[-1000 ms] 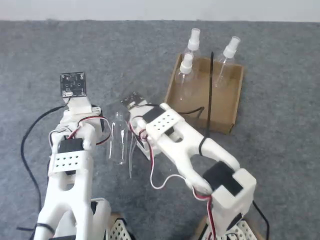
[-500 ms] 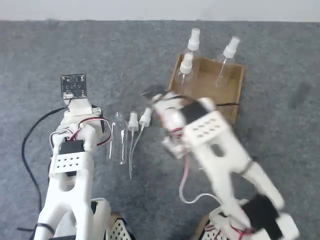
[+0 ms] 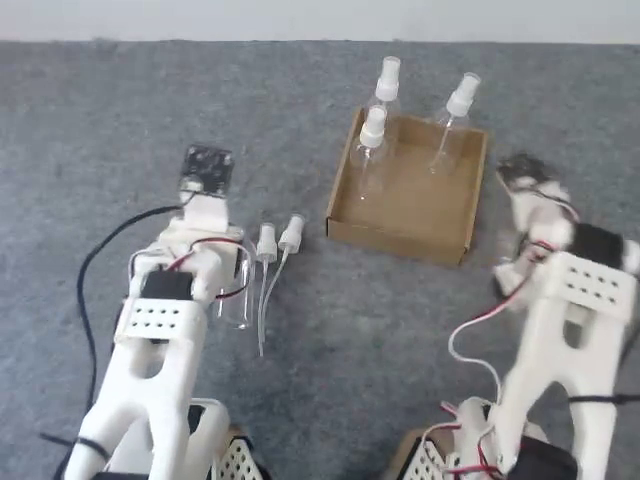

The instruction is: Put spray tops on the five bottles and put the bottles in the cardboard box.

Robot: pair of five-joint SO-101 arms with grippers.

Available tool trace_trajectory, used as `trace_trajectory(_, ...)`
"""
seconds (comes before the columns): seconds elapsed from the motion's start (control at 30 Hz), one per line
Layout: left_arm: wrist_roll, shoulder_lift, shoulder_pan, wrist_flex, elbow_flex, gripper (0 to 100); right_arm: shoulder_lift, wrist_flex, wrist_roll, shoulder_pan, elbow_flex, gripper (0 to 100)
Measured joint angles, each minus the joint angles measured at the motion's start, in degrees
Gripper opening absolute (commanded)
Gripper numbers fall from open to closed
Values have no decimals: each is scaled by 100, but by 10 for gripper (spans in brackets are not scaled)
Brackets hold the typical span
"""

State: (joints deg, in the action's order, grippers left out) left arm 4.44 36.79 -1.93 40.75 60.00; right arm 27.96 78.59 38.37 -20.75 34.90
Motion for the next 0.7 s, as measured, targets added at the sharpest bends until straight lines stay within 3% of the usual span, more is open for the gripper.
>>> trace_trajectory(0.27, 79, -1723, 457, 1626, -2444, 143, 0, -1442, 466, -976, 1143, 54)
trace_trajectory(0.5, 97, -3982, 835, 1758, -4202, 141, -26, -1969, 484, -1336, 1407, 79)
trace_trajectory(0.7, -53, -5319, 967, 1758, -4888, 141, -668, -2444, 484, -1556, 1407, 80)
